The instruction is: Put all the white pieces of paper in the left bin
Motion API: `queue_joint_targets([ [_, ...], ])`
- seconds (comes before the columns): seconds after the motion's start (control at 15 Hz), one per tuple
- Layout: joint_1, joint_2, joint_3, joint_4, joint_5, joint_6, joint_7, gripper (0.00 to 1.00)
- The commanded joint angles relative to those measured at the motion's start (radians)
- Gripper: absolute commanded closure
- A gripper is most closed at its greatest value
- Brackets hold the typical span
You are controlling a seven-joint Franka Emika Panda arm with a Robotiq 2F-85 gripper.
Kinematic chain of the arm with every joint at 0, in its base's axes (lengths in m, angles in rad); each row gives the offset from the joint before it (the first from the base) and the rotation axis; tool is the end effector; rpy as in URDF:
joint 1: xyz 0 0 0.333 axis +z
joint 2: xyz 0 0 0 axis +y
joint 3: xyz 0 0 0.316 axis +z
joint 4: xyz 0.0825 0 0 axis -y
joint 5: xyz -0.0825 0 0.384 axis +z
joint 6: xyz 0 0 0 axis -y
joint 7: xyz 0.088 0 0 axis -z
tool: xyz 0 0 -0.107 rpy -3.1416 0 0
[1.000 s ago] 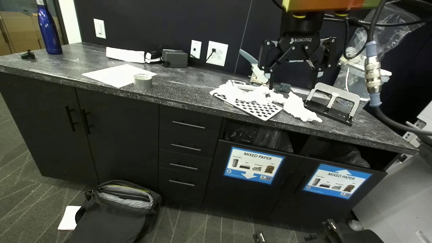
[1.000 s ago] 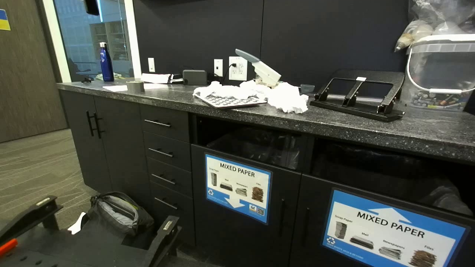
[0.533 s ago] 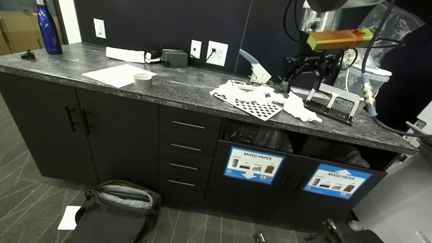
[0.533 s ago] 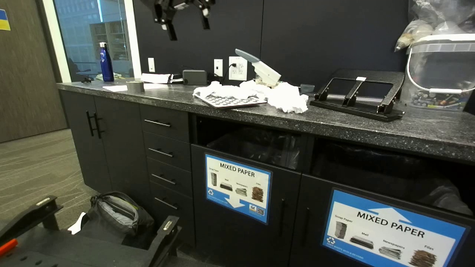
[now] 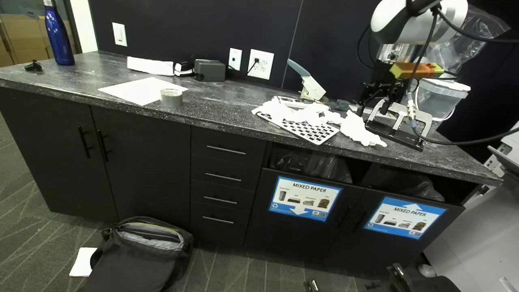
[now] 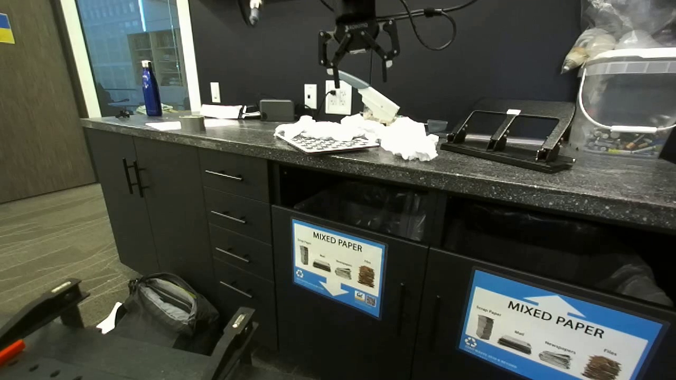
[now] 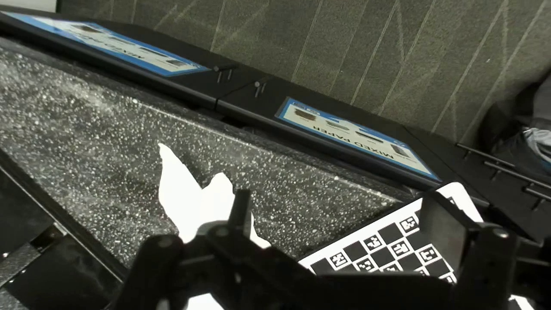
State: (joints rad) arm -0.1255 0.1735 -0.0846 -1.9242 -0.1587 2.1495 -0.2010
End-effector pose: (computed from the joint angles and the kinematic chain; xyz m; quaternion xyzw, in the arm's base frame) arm 0.5886 -0.1303 0.4068 0.9961 0.0379 0.0101 0.0784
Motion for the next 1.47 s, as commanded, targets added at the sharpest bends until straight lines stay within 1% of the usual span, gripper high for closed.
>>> queue_joint_targets([
  [0.0, -0.035, 0.232, -0.001, 0.249, 0.067, -0.046, -0.134, 0.00],
  [0.2, -0.052, 0.388, 0.005, 0.397, 0.045, -0.039, -0.148, 0.00],
  [0.27, -0.055, 0.431, 0.003, 0.431, 0.035, -0.024, -0.143, 0.00],
  [0.47, -0.067, 0.525, 0.001, 0.546, 0.026, -0.030, -0.142, 0.00],
  [0.6, -0.067, 0.544, -0.001, 0.599, 0.019, -0.040, -0.133, 0.00],
  [0.73, -0.064, 0.545, 0.001, 0.623, 0.020, -0.046, -0.123, 0.00],
  [1.0, -0.049, 0.546, -0.006, 0.670, 0.010, -0.126, -0.101, 0.00],
  [1.2, -0.058, 0.570, -0.006, 0.710, 0.017, -0.171, -0.102, 0.00],
  [1.4, -0.065, 0.601, -0.014, 0.745, 0.010, -0.163, -0.092, 0.00],
])
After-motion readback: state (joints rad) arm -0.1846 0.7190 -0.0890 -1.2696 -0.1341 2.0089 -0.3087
